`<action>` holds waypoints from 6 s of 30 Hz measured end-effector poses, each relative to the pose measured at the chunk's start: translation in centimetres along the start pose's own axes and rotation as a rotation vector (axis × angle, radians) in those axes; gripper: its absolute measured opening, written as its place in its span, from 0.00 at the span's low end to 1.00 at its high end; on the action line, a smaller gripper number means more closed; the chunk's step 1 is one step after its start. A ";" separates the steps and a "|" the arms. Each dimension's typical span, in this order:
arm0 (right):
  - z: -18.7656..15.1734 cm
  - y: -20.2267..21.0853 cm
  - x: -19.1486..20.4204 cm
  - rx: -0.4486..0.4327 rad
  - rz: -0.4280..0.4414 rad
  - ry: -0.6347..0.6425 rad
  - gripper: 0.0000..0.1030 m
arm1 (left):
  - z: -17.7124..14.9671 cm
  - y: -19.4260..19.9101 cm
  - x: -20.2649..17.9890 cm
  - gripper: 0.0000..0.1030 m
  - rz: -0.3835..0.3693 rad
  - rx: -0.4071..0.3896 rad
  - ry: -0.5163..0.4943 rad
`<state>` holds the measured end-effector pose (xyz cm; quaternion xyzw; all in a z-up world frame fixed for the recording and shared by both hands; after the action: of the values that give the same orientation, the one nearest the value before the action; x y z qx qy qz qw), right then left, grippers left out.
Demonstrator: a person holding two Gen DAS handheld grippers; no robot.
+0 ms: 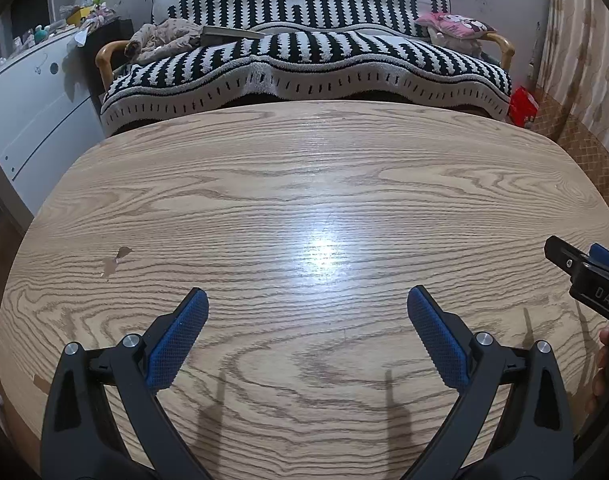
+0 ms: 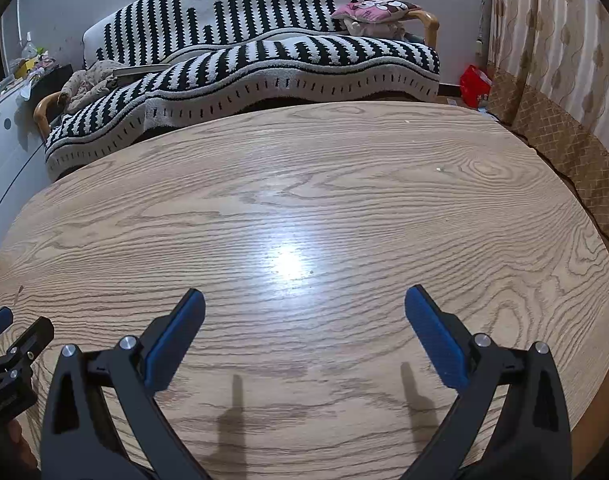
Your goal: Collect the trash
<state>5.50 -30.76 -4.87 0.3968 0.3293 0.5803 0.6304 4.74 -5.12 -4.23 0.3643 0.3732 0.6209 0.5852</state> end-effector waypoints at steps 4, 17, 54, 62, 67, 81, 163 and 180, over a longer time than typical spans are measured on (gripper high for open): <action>-0.1 0.0 0.0 0.003 0.003 -0.008 0.94 | 0.0 0.0 0.0 0.94 0.001 0.000 0.000; -0.1 0.1 0.1 0.003 -0.002 0.002 0.94 | 0.1 0.1 0.0 0.94 -0.002 0.002 0.002; -0.1 0.1 0.3 0.005 -0.003 0.001 0.94 | 0.0 -0.1 0.6 0.94 -0.006 0.010 0.012; -0.1 0.1 0.3 0.006 -0.003 0.004 0.94 | 0.0 -0.1 0.7 0.94 -0.007 0.011 0.011; -0.1 0.1 0.3 0.007 -0.003 0.003 0.94 | 0.1 -0.1 0.7 0.94 -0.003 0.011 0.016; -0.1 0.0 0.4 0.015 -0.001 0.009 0.94 | -0.4 0.5 0.8 0.94 -0.101 -0.015 0.023; -0.2 0.0 0.0 0.022 0.008 0.024 0.94 | -0.1 0.0 1.0 0.94 -0.016 0.004 0.010; -0.3 -0.1 0.0 0.023 0.010 0.022 0.94 | -0.7 0.8 0.5 0.94 -0.078 -0.031 -0.002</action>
<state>5.30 -30.77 -5.04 0.3991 0.3409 0.5840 0.6193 3.68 -4.73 -3.82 0.3412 0.3769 0.6028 0.6149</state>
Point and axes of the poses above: each gripper's, at about its wrist camera, not at the fingertips, and y roughly against the way its jaws point, x to its left, z to its top, the point moved 3 cm from there along -y, roughly the way its jaws point, and after that the axes turned 13 degrees about x, right-handed, at the moved point
